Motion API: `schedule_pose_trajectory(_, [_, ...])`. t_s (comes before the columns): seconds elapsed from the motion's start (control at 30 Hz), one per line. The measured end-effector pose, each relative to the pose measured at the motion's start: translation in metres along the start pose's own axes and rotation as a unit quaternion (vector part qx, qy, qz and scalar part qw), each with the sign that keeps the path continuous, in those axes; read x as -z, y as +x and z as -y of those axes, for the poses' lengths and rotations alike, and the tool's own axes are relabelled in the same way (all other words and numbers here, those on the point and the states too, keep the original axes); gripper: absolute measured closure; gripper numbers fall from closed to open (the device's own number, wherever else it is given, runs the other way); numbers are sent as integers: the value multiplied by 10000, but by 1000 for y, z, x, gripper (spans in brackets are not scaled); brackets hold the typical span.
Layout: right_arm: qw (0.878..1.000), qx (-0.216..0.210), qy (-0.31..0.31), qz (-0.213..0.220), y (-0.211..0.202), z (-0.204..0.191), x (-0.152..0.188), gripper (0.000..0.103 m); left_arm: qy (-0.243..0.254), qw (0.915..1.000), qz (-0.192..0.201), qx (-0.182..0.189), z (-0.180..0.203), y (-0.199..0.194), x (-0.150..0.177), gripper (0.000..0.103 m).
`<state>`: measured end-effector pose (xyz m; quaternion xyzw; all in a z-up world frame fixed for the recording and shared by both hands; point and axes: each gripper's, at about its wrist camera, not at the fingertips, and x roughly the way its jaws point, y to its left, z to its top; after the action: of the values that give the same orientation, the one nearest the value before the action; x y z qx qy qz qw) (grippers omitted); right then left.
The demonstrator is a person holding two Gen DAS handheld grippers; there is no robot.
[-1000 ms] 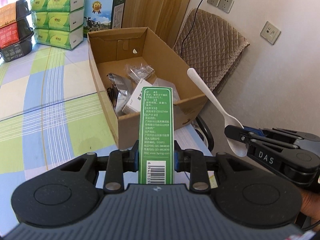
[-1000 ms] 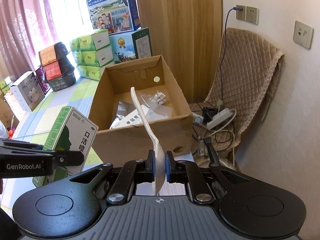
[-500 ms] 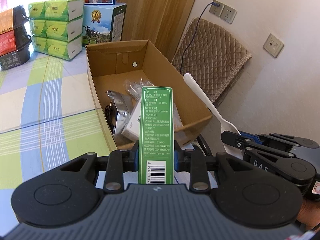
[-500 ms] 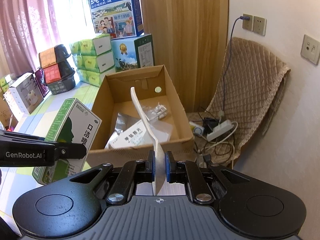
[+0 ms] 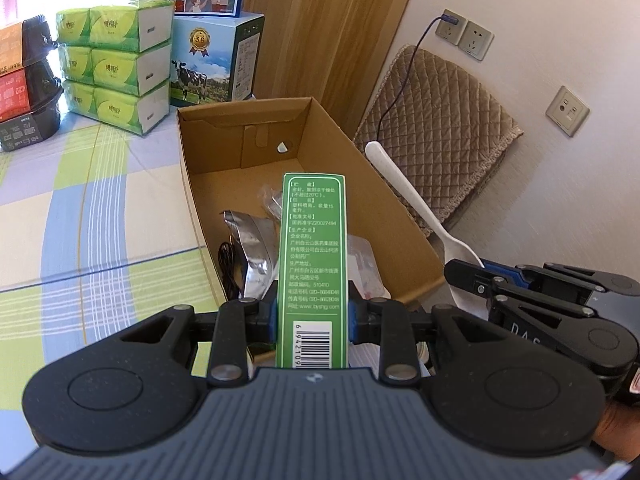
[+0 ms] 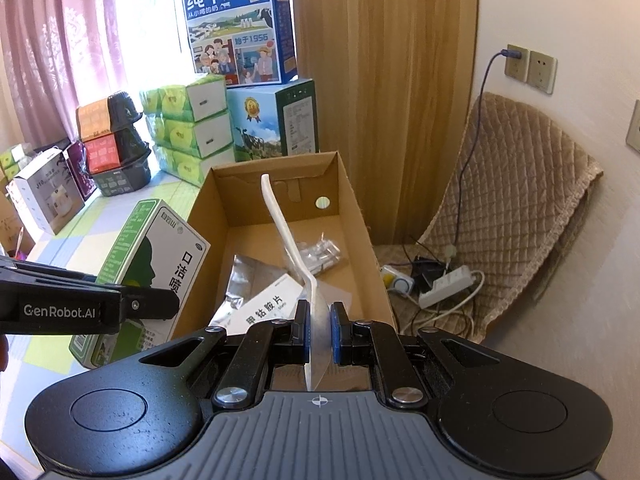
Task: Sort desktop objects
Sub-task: 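Lower the green-white box into the box with the left tool while the right tool lowers the spoon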
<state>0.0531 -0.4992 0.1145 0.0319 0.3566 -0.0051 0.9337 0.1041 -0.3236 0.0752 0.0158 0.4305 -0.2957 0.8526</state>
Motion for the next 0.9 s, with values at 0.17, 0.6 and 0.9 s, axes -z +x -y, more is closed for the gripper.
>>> schedule_pose_trajectory(0.17, [10000, -18, -44, -29, 13, 0, -6, 96, -31, 10000, -42, -18, -5, 9, -7, 78])
schedule_pose_trajectory(0.6, [9999, -6, -149, -43, 39, 3, -23, 96, -47, 9999, -107, -69, -16, 35, -27, 78])
schedule_pose_trajectory(0.9, [9997, -46, -241, -70, 61, -2, -43, 96, -314, 9993, -187, -97, -33, 54, -50, 78])
